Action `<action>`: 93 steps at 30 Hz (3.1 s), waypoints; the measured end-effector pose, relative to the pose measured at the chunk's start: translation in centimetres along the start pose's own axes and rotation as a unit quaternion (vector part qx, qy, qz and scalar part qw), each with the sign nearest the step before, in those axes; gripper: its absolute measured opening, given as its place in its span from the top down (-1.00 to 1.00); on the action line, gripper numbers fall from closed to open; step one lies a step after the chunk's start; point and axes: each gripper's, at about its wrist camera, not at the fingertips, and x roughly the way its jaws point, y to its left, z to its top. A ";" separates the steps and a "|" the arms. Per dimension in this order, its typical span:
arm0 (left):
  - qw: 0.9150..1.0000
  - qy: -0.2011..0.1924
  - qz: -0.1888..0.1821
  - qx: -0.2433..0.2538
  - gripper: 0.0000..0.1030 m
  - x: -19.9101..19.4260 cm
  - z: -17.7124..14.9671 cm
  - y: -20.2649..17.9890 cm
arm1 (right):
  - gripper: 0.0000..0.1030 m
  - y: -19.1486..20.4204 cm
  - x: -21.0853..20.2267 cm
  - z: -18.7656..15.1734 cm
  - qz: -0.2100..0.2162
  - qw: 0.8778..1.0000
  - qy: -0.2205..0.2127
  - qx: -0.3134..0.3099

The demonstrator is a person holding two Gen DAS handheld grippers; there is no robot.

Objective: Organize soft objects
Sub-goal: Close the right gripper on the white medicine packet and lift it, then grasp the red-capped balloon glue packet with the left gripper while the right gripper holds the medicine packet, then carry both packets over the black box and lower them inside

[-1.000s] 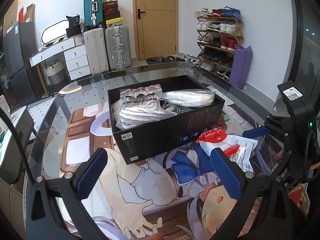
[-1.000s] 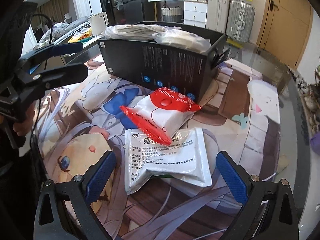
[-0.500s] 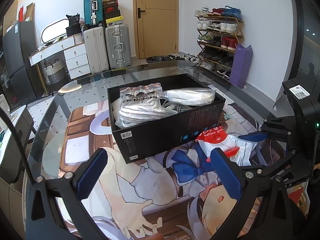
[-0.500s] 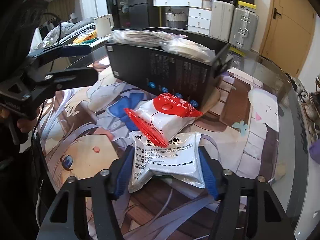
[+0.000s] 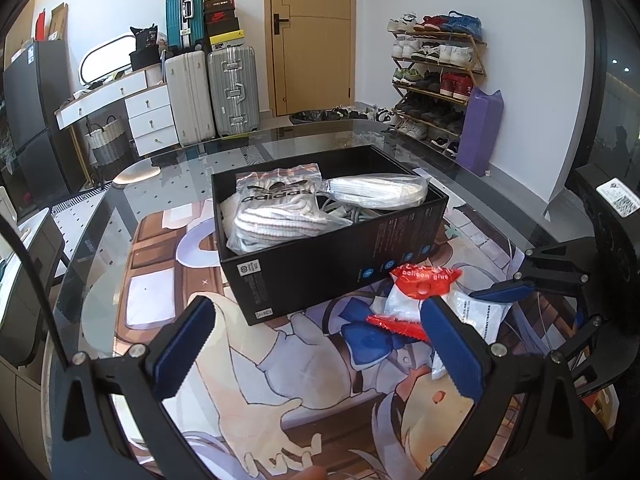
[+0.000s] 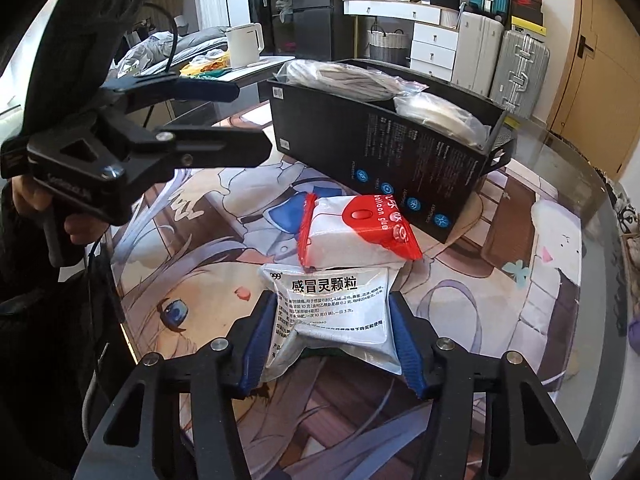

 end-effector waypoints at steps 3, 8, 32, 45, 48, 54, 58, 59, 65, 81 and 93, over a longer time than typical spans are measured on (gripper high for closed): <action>1.000 0.002 -0.005 0.000 -1.00 0.1 -0.1 -0.1 | -0.09 -0.1 -0.8 -0.2 0.008 1.000 -0.008 0.000; 1.000 0.012 -0.011 0.007 -1.00 0.7 -0.4 -0.7 | -0.09 -0.6 -2.6 -0.2 0.013 1.000 -0.026 0.002; 0.992 0.067 -0.069 0.081 -0.98 4.6 -0.6 -5.2 | -0.09 -4.9 -3.9 -1.6 -0.043 0.997 -0.028 0.053; 0.988 0.089 -0.082 0.101 -0.15 6.3 -0.1 -7.1 | -0.09 -5.4 -4.1 -1.8 -0.053 0.996 -0.029 0.059; 0.988 0.085 -0.084 0.101 -0.11 6.0 -0.2 -7.0 | -0.09 -5.3 -4.1 -1.7 -0.053 0.996 -0.031 0.059; 0.988 0.080 -0.083 0.099 -0.09 5.4 -0.4 -6.6 | -0.09 -5.0 -4.2 -1.5 -0.052 0.996 -0.034 0.056; 0.990 0.069 -0.081 0.090 -0.09 4.6 -0.5 -6.1 | -0.09 -4.7 -4.5 -1.5 -0.050 0.997 -0.039 0.053; 0.991 0.066 -0.081 0.088 -0.09 4.3 -0.4 -6.0 | -0.09 -4.7 -4.6 -1.5 -0.050 0.997 -0.040 0.052; 0.993 0.041 -0.077 0.078 -0.09 2.2 -0.1 -5.2 | -0.09 -4.0 -5.7 -0.9 -0.052 0.996 -0.060 0.044; 0.998 -0.031 -0.052 0.037 -0.09 -3.2 2.2 -1.5 | -0.09 -2.3 -7.8 1.6 -0.074 0.989 -0.118 0.045; 0.998 -0.052 -0.022 0.015 -0.09 -3.9 3.7 0.8 | -0.09 -1.6 -7.0 4.2 -0.076 0.986 -0.141 0.051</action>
